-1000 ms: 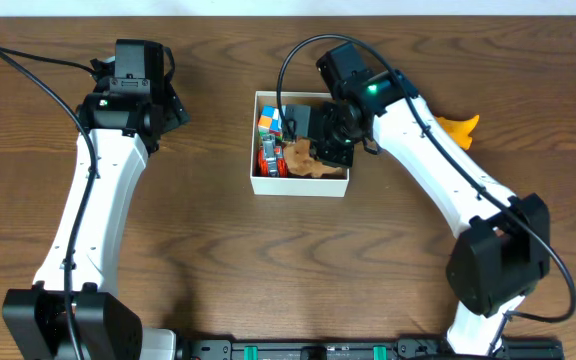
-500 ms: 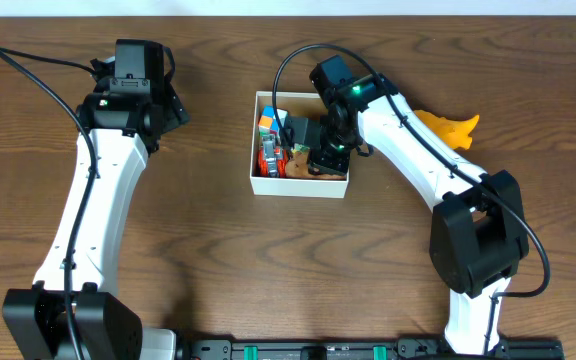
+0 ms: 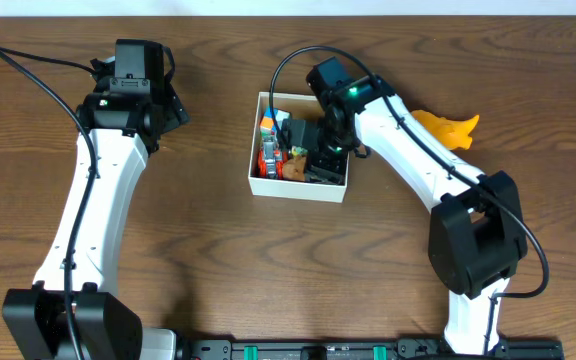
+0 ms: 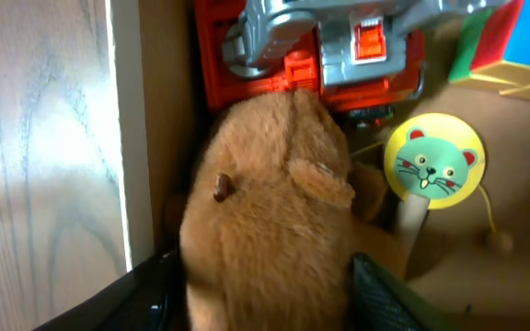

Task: Pack container
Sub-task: 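Move the right gripper to the orange dinosaur and grasp it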

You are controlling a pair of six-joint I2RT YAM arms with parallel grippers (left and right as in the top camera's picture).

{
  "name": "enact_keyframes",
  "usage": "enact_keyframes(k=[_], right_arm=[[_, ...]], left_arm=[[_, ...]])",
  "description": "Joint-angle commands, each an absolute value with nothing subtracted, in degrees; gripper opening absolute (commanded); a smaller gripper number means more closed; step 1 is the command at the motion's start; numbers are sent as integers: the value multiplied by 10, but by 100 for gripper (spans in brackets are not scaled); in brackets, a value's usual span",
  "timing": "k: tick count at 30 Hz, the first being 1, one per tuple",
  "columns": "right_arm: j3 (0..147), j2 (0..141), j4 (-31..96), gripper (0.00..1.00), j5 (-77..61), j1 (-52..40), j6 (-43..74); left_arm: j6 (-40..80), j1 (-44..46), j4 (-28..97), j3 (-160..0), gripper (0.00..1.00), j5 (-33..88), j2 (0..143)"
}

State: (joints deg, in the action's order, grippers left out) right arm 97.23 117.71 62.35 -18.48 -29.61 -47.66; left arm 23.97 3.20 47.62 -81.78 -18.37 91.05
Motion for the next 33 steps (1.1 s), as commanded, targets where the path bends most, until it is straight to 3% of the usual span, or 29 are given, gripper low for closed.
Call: enact_keyframes(k=[1,14,25,33], right_arm=[[969,1174,626,63,-199,-306,-476],[1000,1158,603,71,-185,-303,-468],[1052,1105,587,76,-21,-255,-368],[1049,1094,616,85,96,-155,-337]], left_arm=[[237,32,477,-827,98,-189,901],[237,32,477,-827,99,-189,901],[237,32,477,-827,98,-189,901],[237,32,477,-827,98,-189,901]])
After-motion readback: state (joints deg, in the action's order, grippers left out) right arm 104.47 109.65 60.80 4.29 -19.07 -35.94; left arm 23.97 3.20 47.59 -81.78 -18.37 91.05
